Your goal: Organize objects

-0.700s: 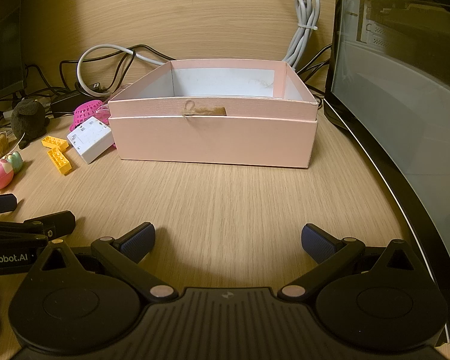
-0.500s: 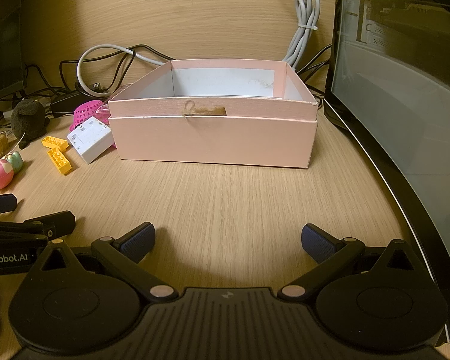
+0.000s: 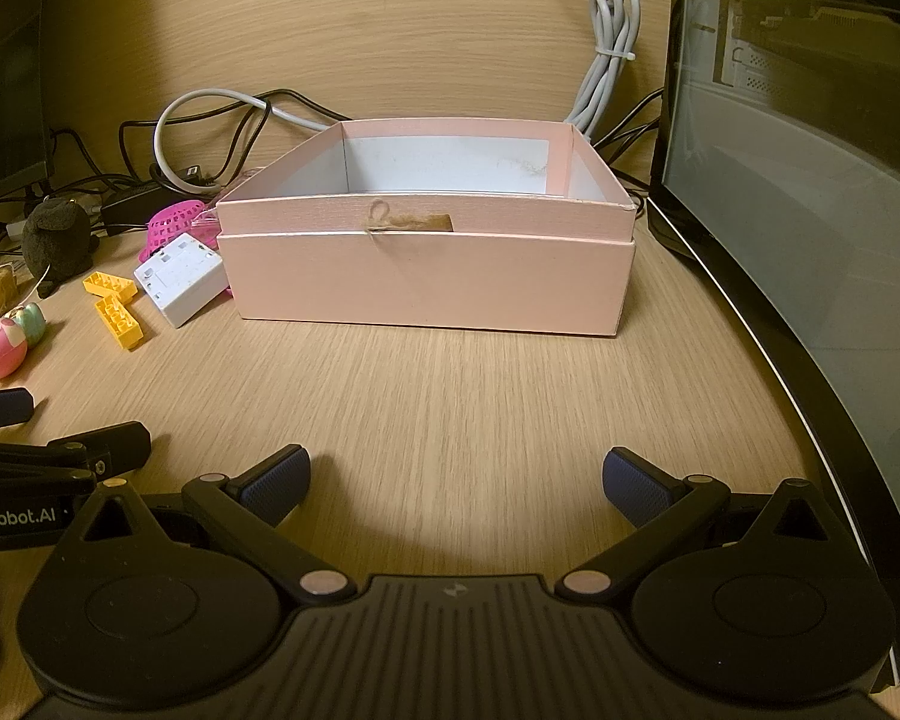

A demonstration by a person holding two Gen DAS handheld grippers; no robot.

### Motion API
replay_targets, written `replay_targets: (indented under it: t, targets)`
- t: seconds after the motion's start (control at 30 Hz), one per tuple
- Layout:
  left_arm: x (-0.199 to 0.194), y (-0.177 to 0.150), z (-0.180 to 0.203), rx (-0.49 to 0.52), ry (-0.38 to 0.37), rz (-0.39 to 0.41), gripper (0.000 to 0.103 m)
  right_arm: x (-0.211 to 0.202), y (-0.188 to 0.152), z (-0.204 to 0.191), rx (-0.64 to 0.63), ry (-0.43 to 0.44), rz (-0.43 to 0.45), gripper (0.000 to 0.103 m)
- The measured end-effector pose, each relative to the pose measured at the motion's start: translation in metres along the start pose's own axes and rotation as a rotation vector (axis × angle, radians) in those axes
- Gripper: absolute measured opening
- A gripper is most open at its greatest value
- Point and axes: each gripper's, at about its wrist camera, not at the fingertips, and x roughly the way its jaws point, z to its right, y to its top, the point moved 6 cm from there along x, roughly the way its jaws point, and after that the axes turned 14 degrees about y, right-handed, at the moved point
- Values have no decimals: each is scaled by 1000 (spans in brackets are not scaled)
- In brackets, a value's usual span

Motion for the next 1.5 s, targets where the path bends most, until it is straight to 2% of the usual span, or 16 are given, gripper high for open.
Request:
replay_targets:
  t: [0.93,1.03,1.17,1.23,1.33,1.43,1.5]
  targets:
    - [0,0,0,-2,2,0,101,-2,-7,-2,-1,3,-1,103]
    - [-1,0,-2,-13,-4,4,98,-4,-7,-3,-18,40,-62,103]
    - [-13,-2,-21,-84,-17,8,91,-4,-4,-2,-7,35,-112,103]
    - [-31,-2,-42,-111,44,30,91,-3,-5,-3,-4,30,-129,103]
    - [-57,-7,-93,-184,147,43,91,-1,-3,-3,0,31,-156,103]
    - [-85,-28,-171,-285,336,28,91,1,0,-16,-44,96,-191,103]
    - [-104,-50,-222,-354,481,2,91,-5,3,-36,-97,124,-152,103]
